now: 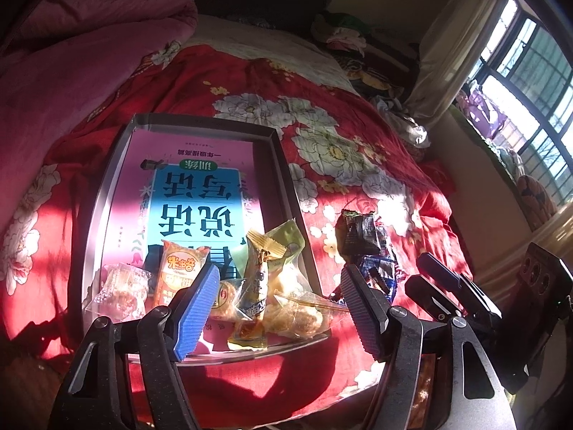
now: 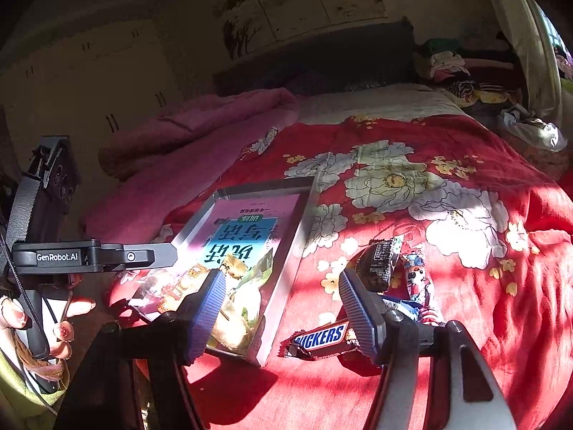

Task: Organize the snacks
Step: 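Withdraw both tools from the tray toward the Snickers pile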

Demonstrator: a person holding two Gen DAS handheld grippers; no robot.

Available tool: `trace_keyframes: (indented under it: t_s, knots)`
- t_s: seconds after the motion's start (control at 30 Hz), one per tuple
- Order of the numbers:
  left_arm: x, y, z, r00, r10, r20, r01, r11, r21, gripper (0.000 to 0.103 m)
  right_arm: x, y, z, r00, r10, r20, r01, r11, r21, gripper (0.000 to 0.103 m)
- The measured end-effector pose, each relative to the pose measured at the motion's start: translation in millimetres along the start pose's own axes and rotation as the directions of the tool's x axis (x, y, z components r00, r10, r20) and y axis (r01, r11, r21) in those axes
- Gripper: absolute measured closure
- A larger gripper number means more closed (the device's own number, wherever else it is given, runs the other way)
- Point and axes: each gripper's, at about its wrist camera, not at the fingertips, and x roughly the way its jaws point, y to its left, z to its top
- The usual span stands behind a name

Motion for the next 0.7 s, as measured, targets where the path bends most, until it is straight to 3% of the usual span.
trace_keyframes:
  t_s: [0.7]
  knots:
    - [-11,-27,-3,0.999,-0.036,0.019,0.034,0.996,0.081,0.026,-26,-21,4,0.995,-0.076,0.06,0.075,0.997,0.019,0.033]
